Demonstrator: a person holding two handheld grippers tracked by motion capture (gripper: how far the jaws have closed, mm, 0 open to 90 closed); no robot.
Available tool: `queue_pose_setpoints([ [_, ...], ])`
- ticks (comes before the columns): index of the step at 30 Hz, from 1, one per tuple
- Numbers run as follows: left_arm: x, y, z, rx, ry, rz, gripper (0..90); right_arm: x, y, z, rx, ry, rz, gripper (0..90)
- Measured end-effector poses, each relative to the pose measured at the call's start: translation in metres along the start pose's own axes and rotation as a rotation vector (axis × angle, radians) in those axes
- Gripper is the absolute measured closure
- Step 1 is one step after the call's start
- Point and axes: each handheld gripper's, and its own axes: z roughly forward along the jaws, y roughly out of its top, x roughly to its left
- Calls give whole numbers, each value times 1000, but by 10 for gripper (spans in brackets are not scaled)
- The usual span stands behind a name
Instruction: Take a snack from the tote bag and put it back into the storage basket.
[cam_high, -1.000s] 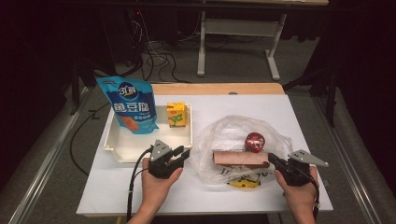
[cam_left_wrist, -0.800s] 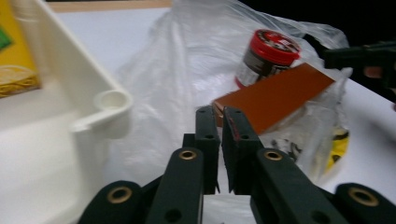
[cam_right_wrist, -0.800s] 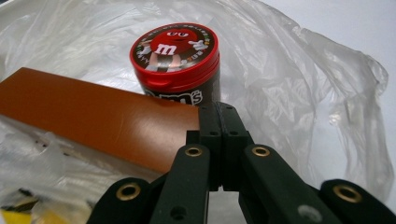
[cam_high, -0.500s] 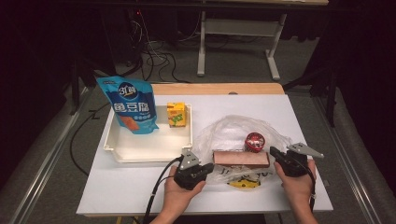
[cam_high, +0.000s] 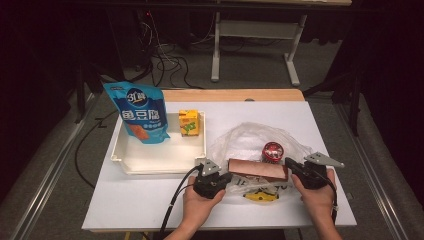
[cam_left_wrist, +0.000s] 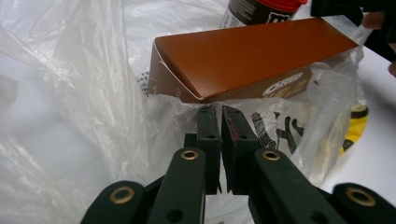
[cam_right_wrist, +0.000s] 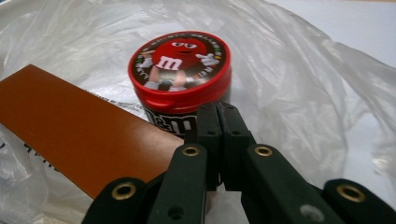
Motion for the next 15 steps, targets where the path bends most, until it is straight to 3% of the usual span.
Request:
queue_pose_setpoints([
  [1,0,1,3,1,3,-8,863,-3,-1,0,1,-20,15,897],
  [4,0,2,6,0,10,-16,863,-4,-2,1,7,-4,19,900],
  [15,1,8,20,7,45,-14,886,5,-13,-17,44,81,-20,897],
])
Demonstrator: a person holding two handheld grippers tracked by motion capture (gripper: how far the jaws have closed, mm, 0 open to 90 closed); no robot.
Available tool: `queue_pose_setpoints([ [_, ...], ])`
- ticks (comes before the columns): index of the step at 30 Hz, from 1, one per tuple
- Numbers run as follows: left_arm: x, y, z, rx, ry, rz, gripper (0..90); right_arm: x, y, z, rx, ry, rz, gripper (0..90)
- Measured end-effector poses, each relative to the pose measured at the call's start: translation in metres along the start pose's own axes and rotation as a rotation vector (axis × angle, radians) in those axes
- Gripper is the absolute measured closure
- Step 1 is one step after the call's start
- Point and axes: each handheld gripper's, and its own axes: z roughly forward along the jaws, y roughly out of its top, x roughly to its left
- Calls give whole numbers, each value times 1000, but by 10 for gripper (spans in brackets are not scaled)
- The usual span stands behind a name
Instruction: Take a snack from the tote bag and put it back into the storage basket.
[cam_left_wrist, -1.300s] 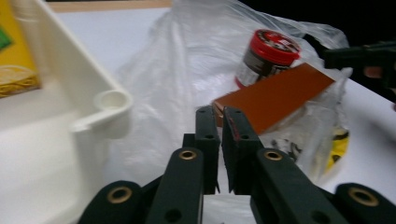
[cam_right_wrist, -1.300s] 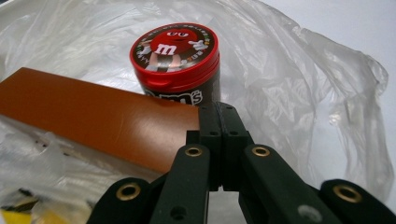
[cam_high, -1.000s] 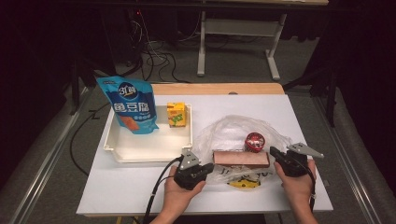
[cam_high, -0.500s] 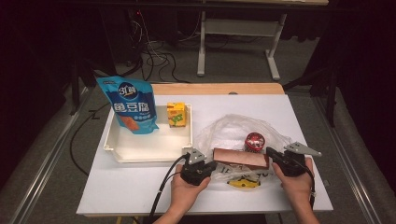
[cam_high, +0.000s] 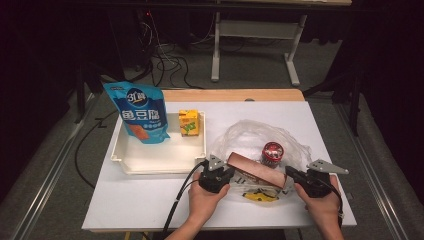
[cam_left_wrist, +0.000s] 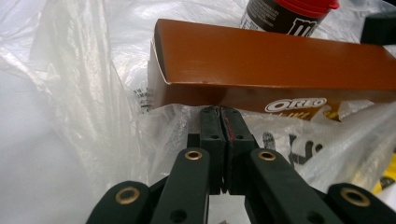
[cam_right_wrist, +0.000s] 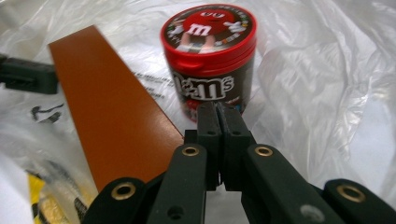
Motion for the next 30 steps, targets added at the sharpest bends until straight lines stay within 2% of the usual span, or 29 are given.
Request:
queue_pose_setpoints([
  [3,0,1,2,-1,1,-7,891,3,-1,-1,7,8,-9,900],
  [6,2,4,6,5,3,-9,898,11,-3,-1,32,45,-43,900],
  [8,1,4,6,11,1,-2,893,15,-3,-2,34,36,-56,866],
  [10,-2,3,4,13,-9,14,875,17,-1,-5,2,44,-57,793],
  [11,-2,3,4,13,-9,14,870,17,-1,-5,2,44,-57,793],
  [12,-7,0,1,9,-29,33,863,18,1,-8,-35,65,-50,693],
  [13,-7,0,1,9,-29,33,861,18,1,-8,-35,65,-50,693],
  [14,-11,-1,0,13,-28,51,858,21,2,-10,-51,88,-68,618],
  [15,-14,-3,-1,18,-34,74,858,21,2,-10,-51,88,-68,618],
  [16,-20,-7,-1,20,-63,89,842,25,2,-8,-49,125,-76,550],
  [19,-26,-11,-1,33,-89,95,829,31,2,-4,-30,130,-101,464],
  [20,-31,-15,0,54,-113,105,826,32,2,-2,-21,132,-104,437],
  [22,-33,-17,1,57,-118,106,827,33,2,-1,-14,136,-103,418],
  [24,-36,-22,1,76,-117,134,827,35,1,1,9,131,-113,383],
  [26,-35,-22,0,78,-111,123,833,35,0,4,27,143,-117,356],
  [30,-32,-24,1,97,-99,95,857,35,0,5,27,153,-109,348],
])
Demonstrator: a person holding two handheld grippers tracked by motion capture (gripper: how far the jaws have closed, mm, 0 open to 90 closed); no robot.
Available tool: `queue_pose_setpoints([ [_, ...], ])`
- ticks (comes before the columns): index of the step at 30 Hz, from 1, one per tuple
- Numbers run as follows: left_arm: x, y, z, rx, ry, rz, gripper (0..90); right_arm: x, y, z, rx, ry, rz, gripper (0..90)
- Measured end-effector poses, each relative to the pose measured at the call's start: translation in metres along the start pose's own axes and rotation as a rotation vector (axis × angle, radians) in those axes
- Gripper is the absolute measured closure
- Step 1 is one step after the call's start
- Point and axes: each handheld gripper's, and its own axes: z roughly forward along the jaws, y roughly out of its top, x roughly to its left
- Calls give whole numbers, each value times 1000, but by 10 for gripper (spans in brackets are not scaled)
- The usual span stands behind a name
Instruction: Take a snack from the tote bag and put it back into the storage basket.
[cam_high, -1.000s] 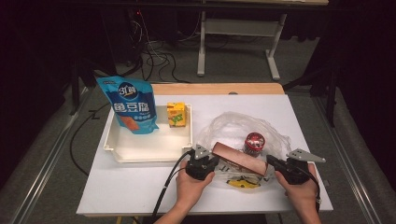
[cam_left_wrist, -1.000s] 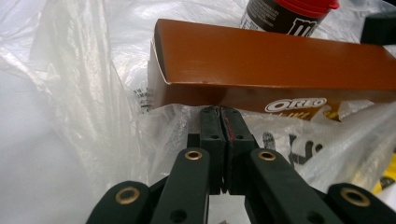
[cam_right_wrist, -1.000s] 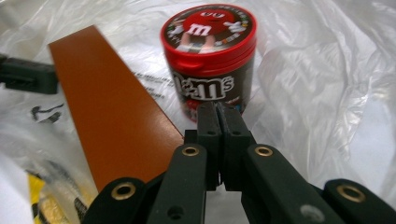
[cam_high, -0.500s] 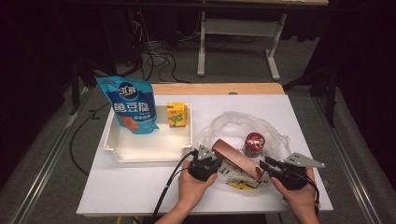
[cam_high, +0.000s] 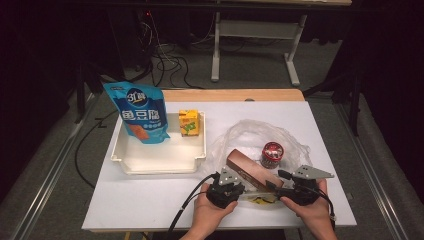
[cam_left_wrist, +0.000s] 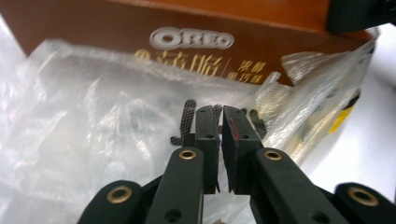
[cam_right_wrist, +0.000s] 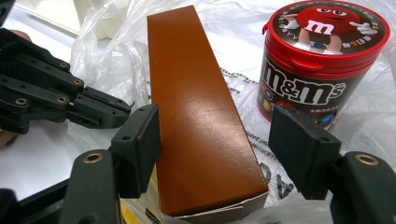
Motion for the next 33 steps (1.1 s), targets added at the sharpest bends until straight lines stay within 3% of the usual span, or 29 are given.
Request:
queue_pose_setpoints([
  [5,-1,1,2,12,5,-6,868,0,-1,0,9,17,-6,330],
  [9,1,1,2,16,-7,-15,867,5,-4,4,48,28,-48,308],
  [10,3,1,1,21,-14,-17,867,6,-6,5,65,2,-58,324],
  [14,2,1,2,20,-11,-15,868,4,-8,6,74,-6,-44,338],
  [18,2,1,1,21,-13,-14,867,1,-14,15,148,-40,-69,344],
  [24,1,0,2,18,-13,-13,867,-2,-19,24,209,-74,-92,341],
  [29,1,0,2,18,-14,-13,867,-3,-18,22,187,-48,-68,292],
  [33,1,0,2,18,-14,-13,867,-3,-12,11,87,-13,-53,263],
])
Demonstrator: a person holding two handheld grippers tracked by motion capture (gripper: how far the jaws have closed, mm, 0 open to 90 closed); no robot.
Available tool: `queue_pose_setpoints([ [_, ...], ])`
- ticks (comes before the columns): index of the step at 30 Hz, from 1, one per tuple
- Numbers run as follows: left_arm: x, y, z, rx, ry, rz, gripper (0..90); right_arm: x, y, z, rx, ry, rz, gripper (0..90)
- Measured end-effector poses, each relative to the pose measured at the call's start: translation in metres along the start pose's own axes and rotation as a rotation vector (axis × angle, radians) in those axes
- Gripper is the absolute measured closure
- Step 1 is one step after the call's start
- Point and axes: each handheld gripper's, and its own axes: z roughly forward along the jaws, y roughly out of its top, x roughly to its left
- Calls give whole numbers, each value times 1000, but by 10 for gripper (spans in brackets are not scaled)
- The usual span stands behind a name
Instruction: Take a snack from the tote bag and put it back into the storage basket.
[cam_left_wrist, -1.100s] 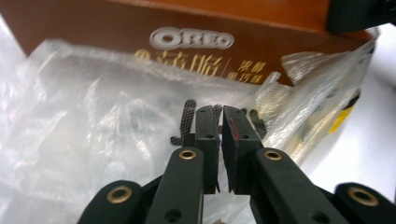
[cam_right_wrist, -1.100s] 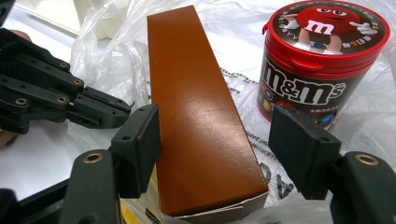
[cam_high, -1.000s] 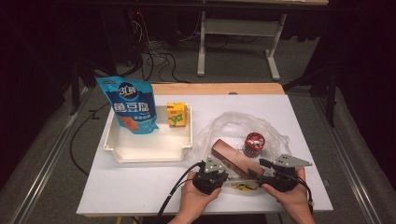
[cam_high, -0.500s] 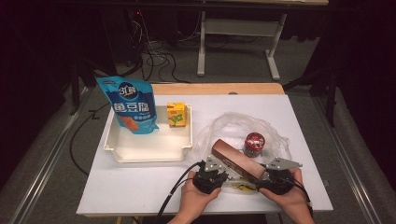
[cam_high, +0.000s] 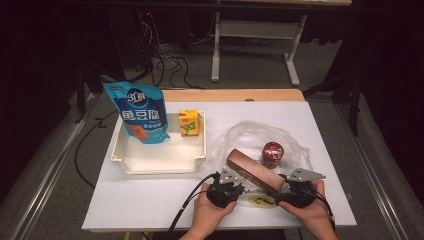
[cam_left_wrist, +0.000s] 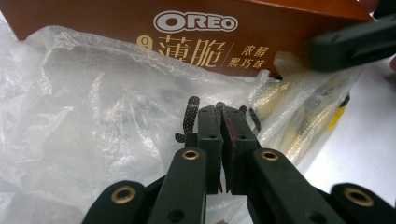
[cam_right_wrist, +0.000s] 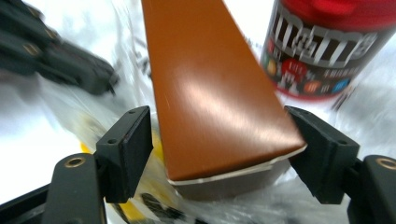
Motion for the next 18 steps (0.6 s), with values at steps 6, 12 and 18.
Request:
queue_pose_setpoints([
  [6,0,0,0,-3,-1,-4,867,1,5,-7,-78,0,-3,282],
  [12,0,0,0,2,-1,5,867,-1,7,-3,-87,7,-3,365],
  [18,0,0,0,2,-2,4,868,-2,4,5,-30,6,-17,370],
])
